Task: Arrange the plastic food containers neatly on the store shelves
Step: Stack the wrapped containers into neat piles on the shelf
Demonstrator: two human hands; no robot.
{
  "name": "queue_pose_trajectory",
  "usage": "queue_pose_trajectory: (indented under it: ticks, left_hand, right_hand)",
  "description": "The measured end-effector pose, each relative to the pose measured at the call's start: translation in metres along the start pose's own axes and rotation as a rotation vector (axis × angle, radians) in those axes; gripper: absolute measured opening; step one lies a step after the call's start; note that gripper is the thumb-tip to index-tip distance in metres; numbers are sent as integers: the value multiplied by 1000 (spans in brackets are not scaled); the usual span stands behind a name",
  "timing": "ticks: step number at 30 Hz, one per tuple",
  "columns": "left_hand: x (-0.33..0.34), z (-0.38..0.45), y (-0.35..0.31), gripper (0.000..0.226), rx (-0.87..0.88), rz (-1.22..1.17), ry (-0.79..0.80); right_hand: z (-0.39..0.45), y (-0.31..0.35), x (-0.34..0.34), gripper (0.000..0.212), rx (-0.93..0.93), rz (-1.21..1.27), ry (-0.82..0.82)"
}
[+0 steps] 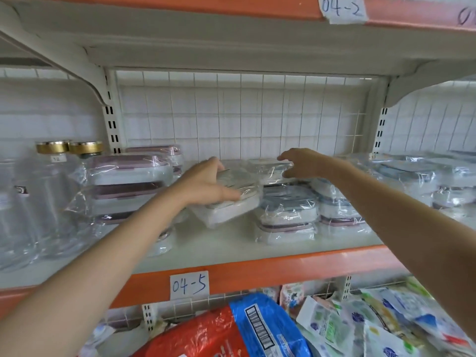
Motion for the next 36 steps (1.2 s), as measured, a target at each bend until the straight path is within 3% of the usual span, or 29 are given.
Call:
queue_pose_trajectory:
  ticks: [4, 7, 12, 18, 20, 25, 28, 31, 36]
  left_hand:
    - [23, -12, 22, 63, -25, 76, 151]
    - [47, -15, 33, 64, -42, 105, 257]
    - [65, -10, 49, 63, -49, 146, 317]
    - [67, -10, 74, 64, -118, 180, 315]
    - [68, -12, 80, 61, -140, 153, 308]
    - [65, -16, 79, 55, -124, 91, 226]
    - [52, -21, 76, 73, -143, 38, 104]
    - [30, -28, 59, 81, -64, -85, -50]
    - [-1, -40, 30, 78, 93, -134, -222]
  right_hand:
    - [19, 11, 12, 80, -18, -6, 23]
    - [25, 13, 20, 86, -3, -85, 51]
    - [33, 7, 18, 77, -2, -170, 20]
    - [52, 13, 27, 54, -71, 125, 77]
    - [56, 14, 35, 56, -56, 222, 139]
    - [59, 7, 27, 74, -18, 99, 29]
    - [55, 16, -3, 72, -9, 81, -171]
    - [49, 51, -30, 71, -115, 47, -260]
    - [30, 125, -25, 66, -319, -19, -146]
Point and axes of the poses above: each hand's wrist, its own z-axis towards the middle knuckle, its own x-axis out of the palm, y = z × x, the point moved 10 cm from there along z, towards the middle knuckle, and after that the axes turned 10 degrees about -z, right-handed, at the moved point
